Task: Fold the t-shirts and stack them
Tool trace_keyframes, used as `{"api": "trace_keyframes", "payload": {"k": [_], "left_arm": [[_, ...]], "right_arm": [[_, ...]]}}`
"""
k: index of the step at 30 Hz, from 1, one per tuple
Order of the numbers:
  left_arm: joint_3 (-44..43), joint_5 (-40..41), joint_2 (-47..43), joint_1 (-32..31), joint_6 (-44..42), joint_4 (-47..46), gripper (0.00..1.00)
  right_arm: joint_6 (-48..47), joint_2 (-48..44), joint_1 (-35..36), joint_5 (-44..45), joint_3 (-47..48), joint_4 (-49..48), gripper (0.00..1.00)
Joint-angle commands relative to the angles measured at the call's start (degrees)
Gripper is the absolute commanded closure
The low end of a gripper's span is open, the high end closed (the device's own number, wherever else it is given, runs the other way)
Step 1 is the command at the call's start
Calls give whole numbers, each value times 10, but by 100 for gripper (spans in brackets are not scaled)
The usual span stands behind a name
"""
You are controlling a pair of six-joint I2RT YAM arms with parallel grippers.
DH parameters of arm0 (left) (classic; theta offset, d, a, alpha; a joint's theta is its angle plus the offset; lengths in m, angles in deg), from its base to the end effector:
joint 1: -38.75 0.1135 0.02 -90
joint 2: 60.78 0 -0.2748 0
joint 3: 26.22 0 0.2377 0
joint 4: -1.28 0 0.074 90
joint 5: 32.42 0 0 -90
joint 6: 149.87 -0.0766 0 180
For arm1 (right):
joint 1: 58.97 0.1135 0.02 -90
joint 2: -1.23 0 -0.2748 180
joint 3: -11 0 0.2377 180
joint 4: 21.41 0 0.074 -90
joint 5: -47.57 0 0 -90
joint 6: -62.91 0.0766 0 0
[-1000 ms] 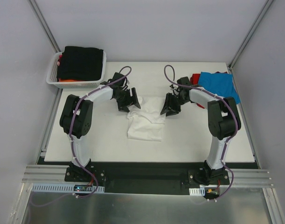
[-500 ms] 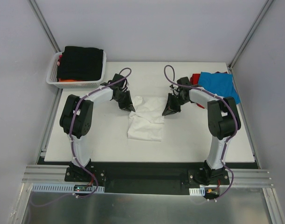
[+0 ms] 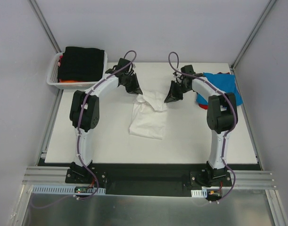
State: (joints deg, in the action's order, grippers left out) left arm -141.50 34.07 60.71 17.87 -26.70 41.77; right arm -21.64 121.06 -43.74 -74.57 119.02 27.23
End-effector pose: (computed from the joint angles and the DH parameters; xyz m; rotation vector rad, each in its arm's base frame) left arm 0.4551 -0.2063 0.2171 -0.0622 2.5037 -0.9129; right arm 0.4311 0.1596 0.1824 -0.4196 2.5807 0.8622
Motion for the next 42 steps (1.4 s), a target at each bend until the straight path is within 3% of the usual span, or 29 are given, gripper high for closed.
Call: {"api": "trace_keyframes", "payload": {"k": [1, 16, 42], "left_arm": [[-52, -4, 35, 9, -21, 32, 98], [-46, -6, -5, 11, -29, 52, 96], [81, 2, -166, -13, -47, 116, 97]], "right_arm": [[-13, 15, -17, 2, 57, 25, 99], [-4, -14, -36, -20, 66, 43, 99], [36, -194, 42, -19, -94, 49, 99]]}}
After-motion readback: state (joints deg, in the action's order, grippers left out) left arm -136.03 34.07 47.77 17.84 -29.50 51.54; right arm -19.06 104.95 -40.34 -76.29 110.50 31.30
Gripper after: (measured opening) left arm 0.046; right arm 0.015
